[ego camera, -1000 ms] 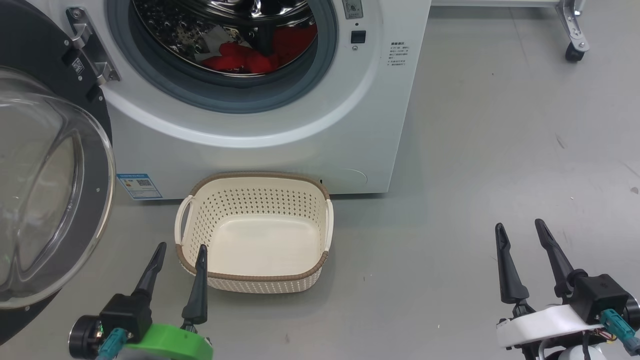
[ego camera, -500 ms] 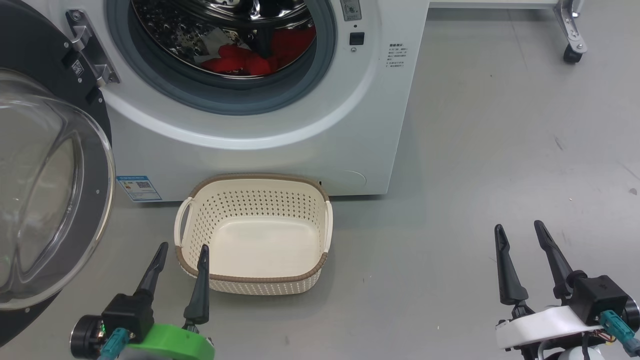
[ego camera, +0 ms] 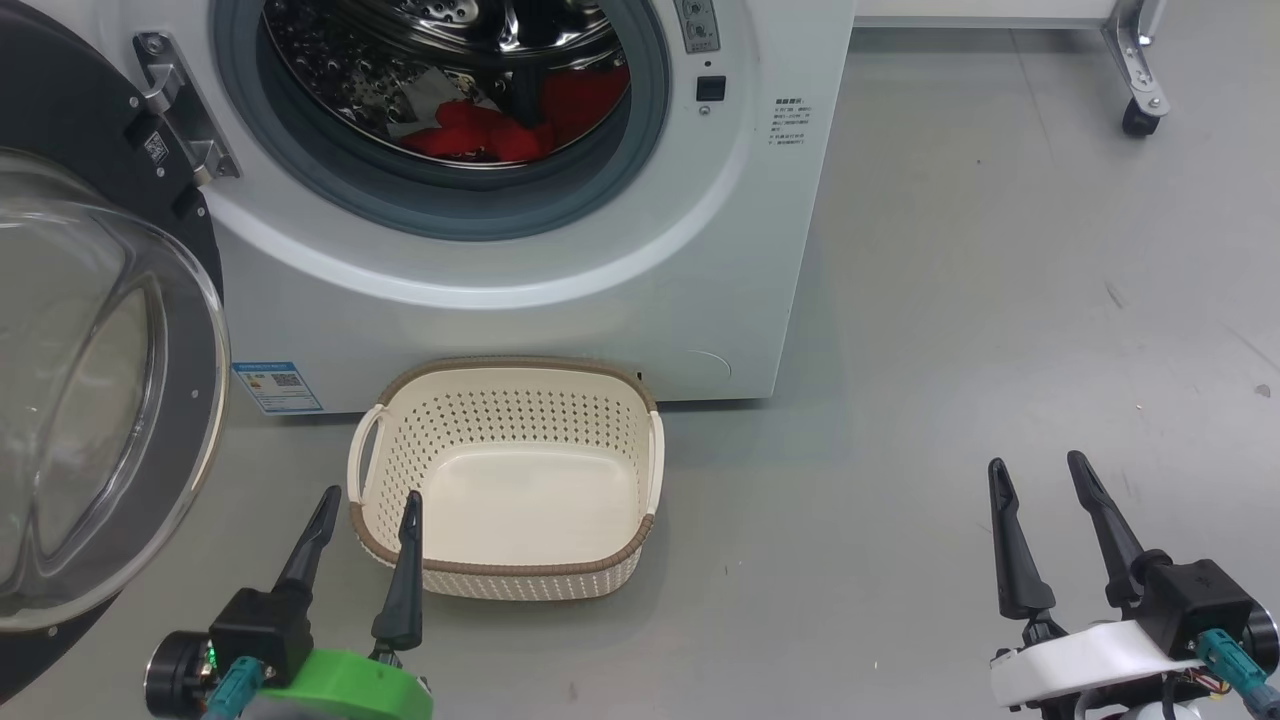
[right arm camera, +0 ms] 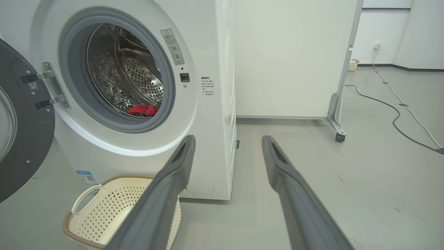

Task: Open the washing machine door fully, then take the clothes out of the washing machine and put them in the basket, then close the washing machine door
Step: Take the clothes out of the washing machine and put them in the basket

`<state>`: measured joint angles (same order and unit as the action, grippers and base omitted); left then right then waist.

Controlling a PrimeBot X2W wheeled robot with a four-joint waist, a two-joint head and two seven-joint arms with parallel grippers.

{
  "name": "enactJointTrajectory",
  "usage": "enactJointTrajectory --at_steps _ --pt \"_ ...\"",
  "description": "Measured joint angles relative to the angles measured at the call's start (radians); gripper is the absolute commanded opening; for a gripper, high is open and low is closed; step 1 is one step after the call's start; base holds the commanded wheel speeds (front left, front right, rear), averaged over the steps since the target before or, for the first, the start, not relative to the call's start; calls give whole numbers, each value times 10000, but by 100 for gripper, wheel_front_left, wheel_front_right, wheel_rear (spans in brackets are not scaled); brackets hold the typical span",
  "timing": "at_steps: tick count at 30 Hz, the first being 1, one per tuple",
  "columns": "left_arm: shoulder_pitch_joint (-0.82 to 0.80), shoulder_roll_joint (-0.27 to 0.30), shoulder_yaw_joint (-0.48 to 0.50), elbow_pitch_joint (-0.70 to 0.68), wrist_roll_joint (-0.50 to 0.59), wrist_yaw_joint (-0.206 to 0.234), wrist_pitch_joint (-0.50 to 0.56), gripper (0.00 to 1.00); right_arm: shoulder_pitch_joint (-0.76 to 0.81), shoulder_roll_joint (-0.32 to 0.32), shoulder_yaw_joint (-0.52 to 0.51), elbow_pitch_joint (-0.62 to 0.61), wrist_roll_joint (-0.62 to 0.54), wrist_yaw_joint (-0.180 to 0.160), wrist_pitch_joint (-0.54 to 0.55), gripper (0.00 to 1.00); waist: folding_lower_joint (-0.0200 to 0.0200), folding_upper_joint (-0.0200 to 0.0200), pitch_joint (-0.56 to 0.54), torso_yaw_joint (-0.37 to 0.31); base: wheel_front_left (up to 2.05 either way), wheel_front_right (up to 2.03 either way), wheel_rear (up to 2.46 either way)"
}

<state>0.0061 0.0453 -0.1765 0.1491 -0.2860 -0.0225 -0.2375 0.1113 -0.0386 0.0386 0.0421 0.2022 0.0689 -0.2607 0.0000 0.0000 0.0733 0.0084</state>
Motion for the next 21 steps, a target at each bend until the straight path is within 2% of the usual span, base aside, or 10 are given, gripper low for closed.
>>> enactJointTrajectory --at_steps 21 --pt "6 -2 -121 -67 -8 82 0 100 5 0 12 -25 75 -4 0 100 0 0 -44 -13 81 -81 0"
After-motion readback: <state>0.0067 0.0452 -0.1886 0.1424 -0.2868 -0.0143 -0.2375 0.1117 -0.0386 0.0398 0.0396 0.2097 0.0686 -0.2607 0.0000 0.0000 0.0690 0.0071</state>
